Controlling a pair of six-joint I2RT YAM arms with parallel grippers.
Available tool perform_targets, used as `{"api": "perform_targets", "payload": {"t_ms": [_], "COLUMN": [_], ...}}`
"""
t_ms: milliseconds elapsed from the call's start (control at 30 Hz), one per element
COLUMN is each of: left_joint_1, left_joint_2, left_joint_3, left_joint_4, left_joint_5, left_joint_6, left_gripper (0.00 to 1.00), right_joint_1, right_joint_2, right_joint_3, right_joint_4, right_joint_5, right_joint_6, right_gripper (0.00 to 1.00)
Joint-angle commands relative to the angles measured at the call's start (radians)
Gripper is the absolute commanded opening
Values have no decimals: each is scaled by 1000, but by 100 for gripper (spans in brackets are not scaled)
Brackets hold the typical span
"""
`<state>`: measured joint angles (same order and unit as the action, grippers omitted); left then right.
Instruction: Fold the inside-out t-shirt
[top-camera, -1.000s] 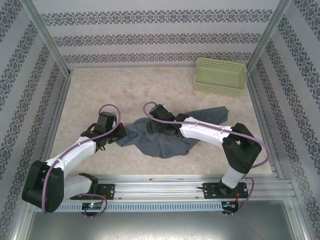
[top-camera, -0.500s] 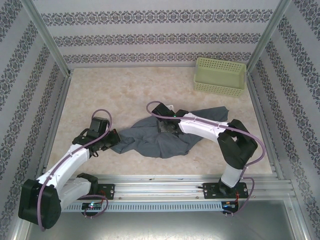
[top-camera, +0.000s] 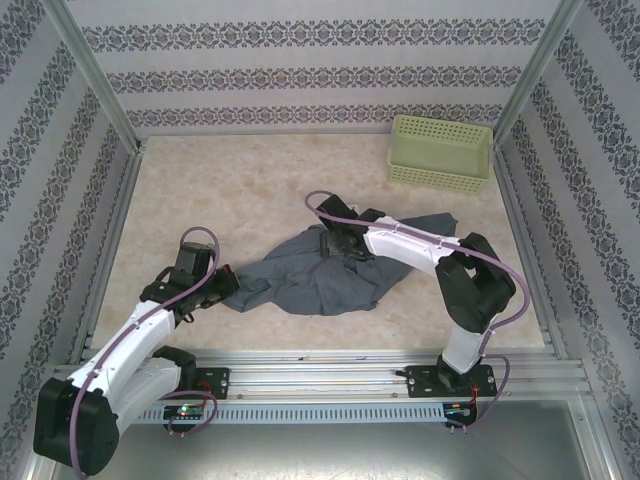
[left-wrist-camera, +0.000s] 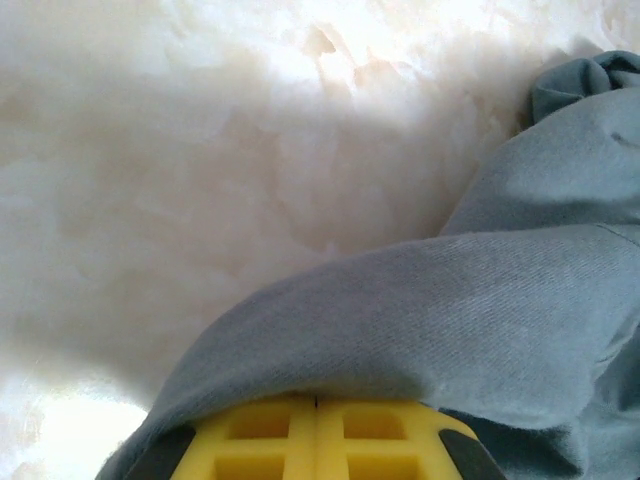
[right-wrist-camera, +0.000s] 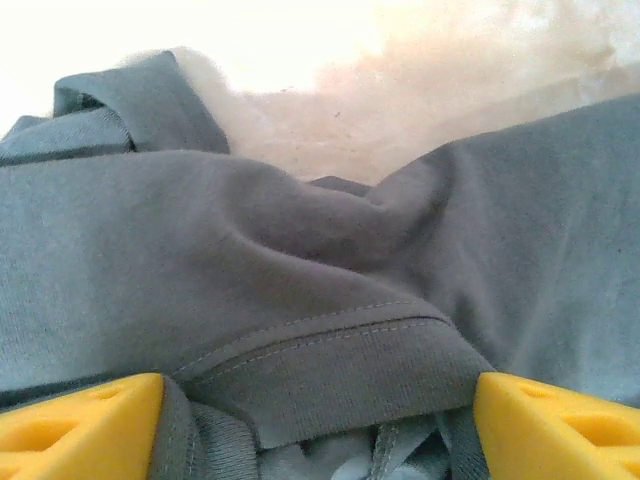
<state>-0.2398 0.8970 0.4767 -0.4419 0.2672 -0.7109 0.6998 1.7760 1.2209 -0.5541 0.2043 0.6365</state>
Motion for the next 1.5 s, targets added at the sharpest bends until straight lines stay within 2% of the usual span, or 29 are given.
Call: {"api": "perform_targets", "payload": {"t_ms": [0, 133, 167, 267, 300, 433, 533, 600, 667, 733, 767, 867, 900, 1000, 1133, 1400, 1467], "left_joint_1": [15, 17, 16, 18, 19, 20, 20, 19, 20, 20, 20, 19, 20, 20, 19, 20, 19], "left_joint_2": [26, 30, 30, 26, 26, 34, 32, 29, 31, 49, 61, 105, 117, 152, 167, 172, 173], "left_joint_3": [-16, -12, -5, 9, 11, 7, 6, 11, 19, 23, 25, 21, 17, 20, 39, 47, 51], "left_joint_4": [2, 1, -10, -46, -55, -73, -72, -69, -67, -69, -68, -51, -42, -37, -78, -97, -89], "left_joint_5": [19, 26, 22, 15, 13, 20, 45, 62, 62, 54, 51, 45, 44, 45, 22, 23, 36], "left_joint_6": [-3, 5, 10, 24, 26, 24, 16, 13, 16, 27, 32, 36, 35, 34, 50, 54, 59], "left_gripper": [0, 0, 0, 0, 0, 0, 0, 0, 1, 5, 7, 7, 7, 7, 12, 13, 16], "right_joint_1": [-8, -8, -9, -6, -12, 0, -1, 1, 1, -5, -4, 5, 7, 12, 30, 47, 47], "right_joint_2": [35, 70, 75, 88, 79, 49, 59, 50, 12, -36, -48, -51, -41, 0, 33, 66, 65], "right_joint_3": [-3, 19, 29, 108, 116, 146, 161, 146, 95, 23, 4, -30, -33, -47, -39, 6, 7], "right_joint_4": [18, 19, -14, -224, -239, -270, -268, -221, -131, -22, 6, 32, 31, 35, 29, 7, 4], "right_joint_5": [-103, -123, -79, 205, 225, 335, 338, 279, 169, 28, -18, -91, -95, -114, -92, -69, -63], "right_joint_6": [37, 44, 45, 82, 80, 70, 56, 30, 18, 24, 38, 79, 88, 114, 127, 117, 114], "right_gripper": [80, 66, 57, 32, 26, 19, 16, 19, 32, 53, 60, 76, 79, 81, 81, 81, 81]}}
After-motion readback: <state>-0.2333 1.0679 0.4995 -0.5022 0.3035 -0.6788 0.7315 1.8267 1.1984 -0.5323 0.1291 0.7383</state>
